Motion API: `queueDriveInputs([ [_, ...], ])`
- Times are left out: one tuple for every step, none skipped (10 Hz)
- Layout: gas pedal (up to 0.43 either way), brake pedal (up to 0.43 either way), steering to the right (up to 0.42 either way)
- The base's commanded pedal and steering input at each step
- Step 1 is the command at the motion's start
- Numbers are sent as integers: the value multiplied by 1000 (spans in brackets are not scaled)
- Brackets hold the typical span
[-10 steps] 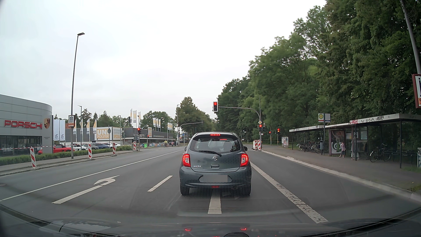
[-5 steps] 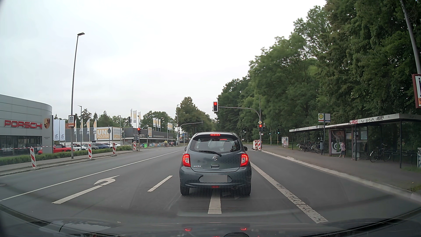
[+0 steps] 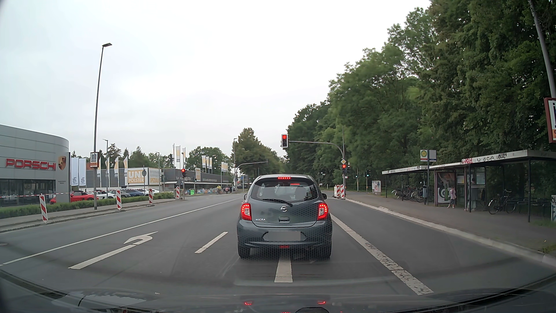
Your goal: Follow the waypoints while adhering to traffic rules and regulations
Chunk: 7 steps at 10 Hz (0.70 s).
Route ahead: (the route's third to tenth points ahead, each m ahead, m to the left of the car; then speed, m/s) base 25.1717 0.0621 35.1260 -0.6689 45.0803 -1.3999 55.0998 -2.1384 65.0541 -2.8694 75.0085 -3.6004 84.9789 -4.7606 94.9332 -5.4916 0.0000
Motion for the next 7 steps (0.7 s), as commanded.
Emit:
queueDriveInputs([
  [0,0,-6],
  [0,0,-5],
  [0,0,-6],
  [0,0,-5],
  [0,0,-5],
  [0,0,-5],
  [0,0,-5],
])
